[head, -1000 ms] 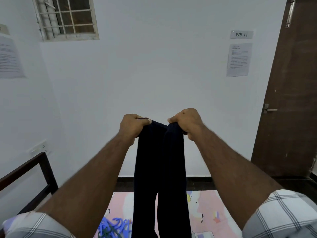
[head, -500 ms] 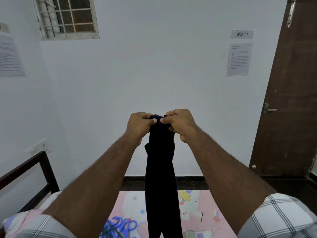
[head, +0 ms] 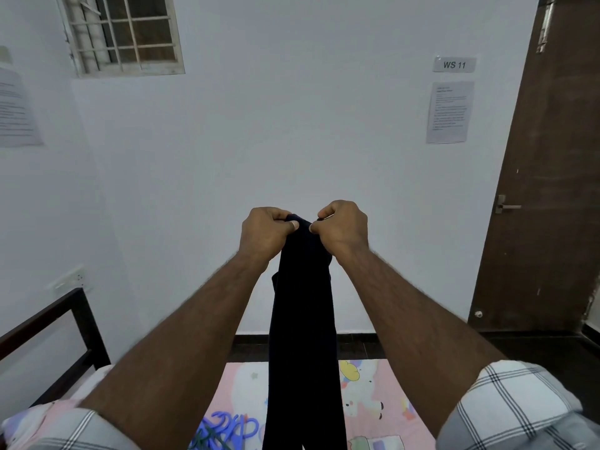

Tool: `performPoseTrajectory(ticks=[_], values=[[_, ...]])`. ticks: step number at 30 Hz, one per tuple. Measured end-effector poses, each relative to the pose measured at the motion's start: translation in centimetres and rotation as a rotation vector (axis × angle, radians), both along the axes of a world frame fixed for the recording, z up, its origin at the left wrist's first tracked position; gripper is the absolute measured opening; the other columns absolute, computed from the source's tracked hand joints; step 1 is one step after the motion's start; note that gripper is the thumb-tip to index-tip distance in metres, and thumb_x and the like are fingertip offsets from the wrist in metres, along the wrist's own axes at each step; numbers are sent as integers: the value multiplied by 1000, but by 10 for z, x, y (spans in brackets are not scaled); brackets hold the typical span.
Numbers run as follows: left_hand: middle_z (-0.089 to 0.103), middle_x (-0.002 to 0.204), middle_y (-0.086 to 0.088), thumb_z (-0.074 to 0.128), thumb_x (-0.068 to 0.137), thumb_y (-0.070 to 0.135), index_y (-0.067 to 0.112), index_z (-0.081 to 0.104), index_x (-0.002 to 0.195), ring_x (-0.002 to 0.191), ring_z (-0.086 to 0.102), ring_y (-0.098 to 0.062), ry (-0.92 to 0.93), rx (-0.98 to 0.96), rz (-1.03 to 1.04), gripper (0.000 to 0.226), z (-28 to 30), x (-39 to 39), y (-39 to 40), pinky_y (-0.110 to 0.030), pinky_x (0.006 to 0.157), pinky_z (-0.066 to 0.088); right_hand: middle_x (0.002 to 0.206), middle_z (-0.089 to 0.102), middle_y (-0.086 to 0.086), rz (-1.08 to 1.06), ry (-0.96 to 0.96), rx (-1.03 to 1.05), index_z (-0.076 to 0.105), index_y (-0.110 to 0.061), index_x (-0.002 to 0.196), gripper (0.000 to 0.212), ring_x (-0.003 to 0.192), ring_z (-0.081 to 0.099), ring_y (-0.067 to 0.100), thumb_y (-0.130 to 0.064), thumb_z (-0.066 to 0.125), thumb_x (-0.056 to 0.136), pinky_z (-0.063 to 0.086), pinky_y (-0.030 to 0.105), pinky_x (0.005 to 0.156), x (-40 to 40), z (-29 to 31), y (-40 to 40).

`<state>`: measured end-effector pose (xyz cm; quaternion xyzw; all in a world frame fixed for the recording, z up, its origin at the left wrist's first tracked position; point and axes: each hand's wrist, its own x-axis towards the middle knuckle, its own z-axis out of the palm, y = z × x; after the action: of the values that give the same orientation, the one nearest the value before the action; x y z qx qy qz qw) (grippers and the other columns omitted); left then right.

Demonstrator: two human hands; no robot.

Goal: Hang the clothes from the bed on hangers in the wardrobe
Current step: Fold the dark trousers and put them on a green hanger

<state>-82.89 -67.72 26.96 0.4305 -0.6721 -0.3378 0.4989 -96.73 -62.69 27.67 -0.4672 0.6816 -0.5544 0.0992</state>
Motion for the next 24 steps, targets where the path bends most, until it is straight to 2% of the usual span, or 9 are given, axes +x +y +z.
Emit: performPoseTrajectory(ticks=[2, 5, 10, 12, 15, 18, 20, 24], values=[[77, 86, 5, 77, 80, 14, 23, 79, 89, 85, 74, -14, -1, 7, -1, 13, -1, 0, 0, -39, 85, 61, 91, 67, -4, -24, -9, -7, 69, -17, 91, 18, 81, 64, 15, -12, 75, 75, 44, 20, 59, -2, -2, -2], [77, 85, 5, 77, 81, 13, 25, 78, 85, 84, 74, -14, -4, 12, -5, 13, -2, -2, 3, -39, 85, 61, 91, 67, -5, -37, -95, -33, 68, -18, 92, 16, 84, 65, 15, -12, 73, 78, 51, 23, 69, -3, -4, -5], [77, 84, 6, 77, 79, 16, 28, 78, 81, 86, 74, -14, 22, 28, -61, 13, -6, -8, 6, -39, 86, 61, 96, 69, -1, 110, -300, -56, 67, -19, 93, 15, 89, 69, 18, -14, 72, 79, 61, 38, 81, 2, -8, -9], [78, 88, 2, 79, 74, 22, 23, 79, 89, 90, 75, -18, 60, 48, -123, 16, -8, -5, 4, -42, 90, 59, 100, 69, 3, 174, -368, -51, 68, -17, 98, 16, 90, 70, 19, -13, 69, 83, 62, 41, 81, 1, -7, -10], [78, 94, -5, 84, 74, 22, 14, 76, 100, 94, 75, -22, 82, 66, -244, 29, -10, -2, 7, -44, 94, 57, 108, 69, 10, 243, -454, -34, 66, -15, 104, 20, 93, 72, 23, -6, 60, 87, 62, 40, 83, 0, -3, -8], [78, 93, 0, 83, 74, 18, 18, 76, 100, 92, 74, -18, 45, 23, -191, 27, -12, -1, 6, -42, 91, 59, 110, 68, 16, 358, -532, -25, 63, -11, 110, 28, 99, 71, 27, 6, 53, 89, 62, 37, 84, -1, 1, 1], [78, 93, -1, 77, 79, 10, 16, 75, 102, 92, 74, -19, 81, 29, -180, 24, -10, 1, 5, -42, 92, 59, 106, 70, 17, 412, -577, -35, 63, -6, 113, 25, 98, 73, 26, 6, 58, 91, 62, 33, 82, -8, 2, 10], [77, 100, -9, 66, 88, -5, 7, 72, 108, 97, 74, -26, 178, 87, -256, 24, -2, 12, 7, -36, 89, 59, 95, 73, 11, 182, -544, -108, 69, -5, 106, 23, 88, 73, 21, 3, 69, 84, 61, 34, 83, -48, -10, 15]])
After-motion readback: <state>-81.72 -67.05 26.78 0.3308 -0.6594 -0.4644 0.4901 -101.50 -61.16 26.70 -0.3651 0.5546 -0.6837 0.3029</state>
